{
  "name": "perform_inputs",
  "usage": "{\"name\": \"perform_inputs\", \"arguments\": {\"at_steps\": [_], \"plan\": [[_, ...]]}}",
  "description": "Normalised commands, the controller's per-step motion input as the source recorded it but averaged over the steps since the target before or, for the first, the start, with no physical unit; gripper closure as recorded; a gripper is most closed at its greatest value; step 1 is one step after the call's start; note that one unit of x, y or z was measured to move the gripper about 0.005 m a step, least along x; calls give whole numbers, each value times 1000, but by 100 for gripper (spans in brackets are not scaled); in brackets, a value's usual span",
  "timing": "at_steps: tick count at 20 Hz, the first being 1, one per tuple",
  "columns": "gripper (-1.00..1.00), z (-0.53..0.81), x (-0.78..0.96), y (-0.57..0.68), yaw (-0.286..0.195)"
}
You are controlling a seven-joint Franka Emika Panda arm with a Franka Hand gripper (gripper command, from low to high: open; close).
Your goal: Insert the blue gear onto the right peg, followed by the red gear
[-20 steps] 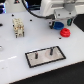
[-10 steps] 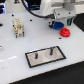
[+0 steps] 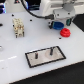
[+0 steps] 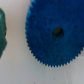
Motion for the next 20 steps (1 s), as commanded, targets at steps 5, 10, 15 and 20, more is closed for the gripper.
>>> {"name": "perform_inputs", "arguments": {"at_steps": [5,10,15,20], "plan": [[100,-39,-104,-78,0],[100,-179,-187,-31,0],[100,-232,-146,-30,0],[100,60,26,-38,0]]}}
